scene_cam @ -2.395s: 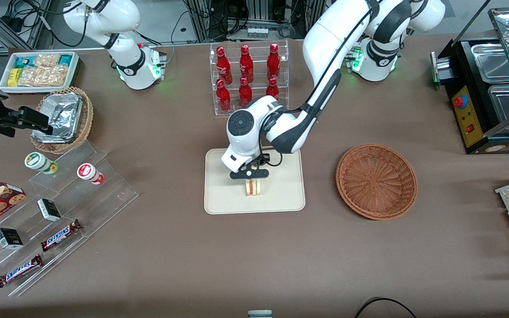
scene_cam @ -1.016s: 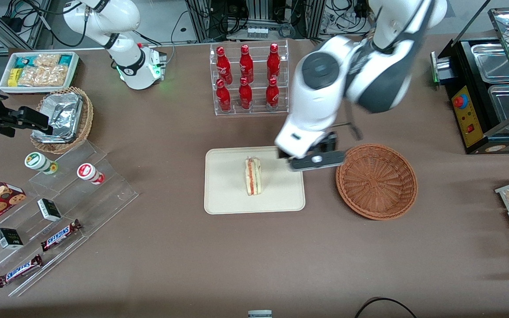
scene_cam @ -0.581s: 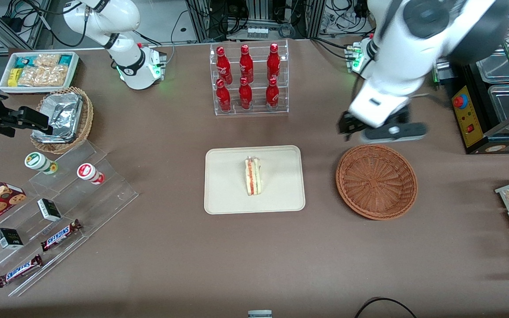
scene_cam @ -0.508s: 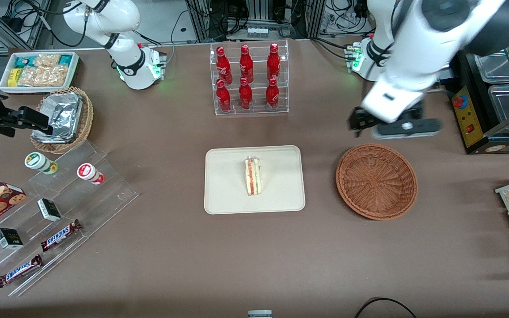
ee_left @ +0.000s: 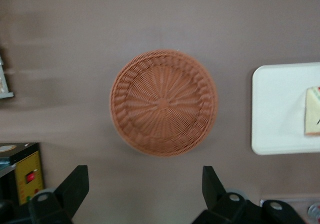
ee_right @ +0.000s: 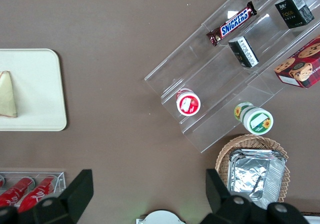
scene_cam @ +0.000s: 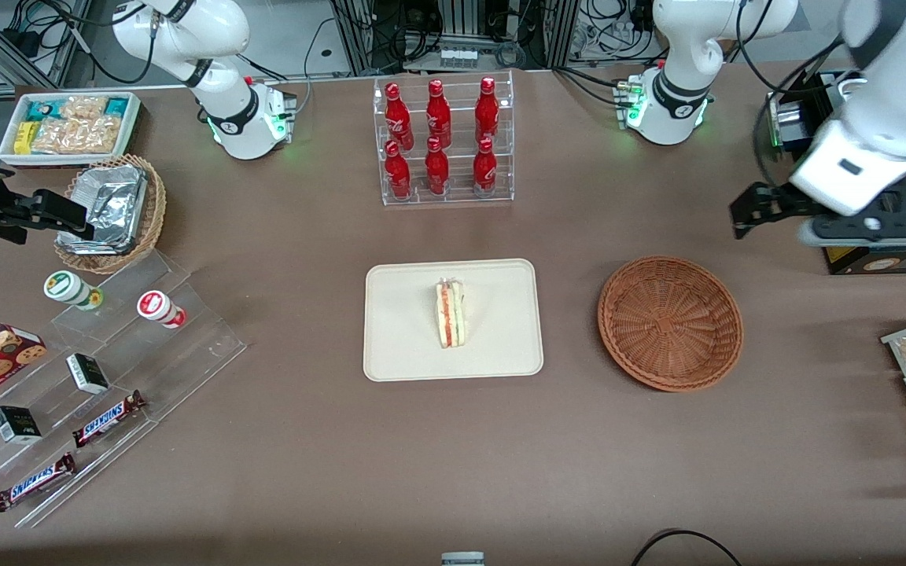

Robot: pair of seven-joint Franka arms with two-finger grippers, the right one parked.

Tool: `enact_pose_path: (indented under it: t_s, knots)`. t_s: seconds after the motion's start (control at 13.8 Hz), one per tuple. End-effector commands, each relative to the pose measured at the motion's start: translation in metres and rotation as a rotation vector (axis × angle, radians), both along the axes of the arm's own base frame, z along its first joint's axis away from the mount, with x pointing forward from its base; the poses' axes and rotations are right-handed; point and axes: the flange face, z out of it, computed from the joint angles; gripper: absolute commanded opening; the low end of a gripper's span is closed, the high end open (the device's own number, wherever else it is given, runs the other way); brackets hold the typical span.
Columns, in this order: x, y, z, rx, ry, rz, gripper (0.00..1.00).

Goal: Place sandwich from basket to tray

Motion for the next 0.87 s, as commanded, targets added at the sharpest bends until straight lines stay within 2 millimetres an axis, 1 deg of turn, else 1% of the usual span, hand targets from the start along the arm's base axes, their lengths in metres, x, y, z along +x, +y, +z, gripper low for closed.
enact_pose_path:
  t_s: [0.0, 0.22, 0.36, 0.51, 0.8]
  knots:
    - [-0.003, 0.026, 0.019, -0.019, 0.006, -0.023, 1.0]
    - [0.011, 0.032, 0.023, -0.02, -0.008, -0.012, 1.0]
    - [0.017, 0.031, 0.024, -0.021, -0.014, -0.012, 1.0]
    - [0.029, 0.029, 0.022, -0.02, -0.014, -0.006, 1.0]
    - [0.034, 0.03, 0.017, -0.01, -0.013, -0.005, 1.0]
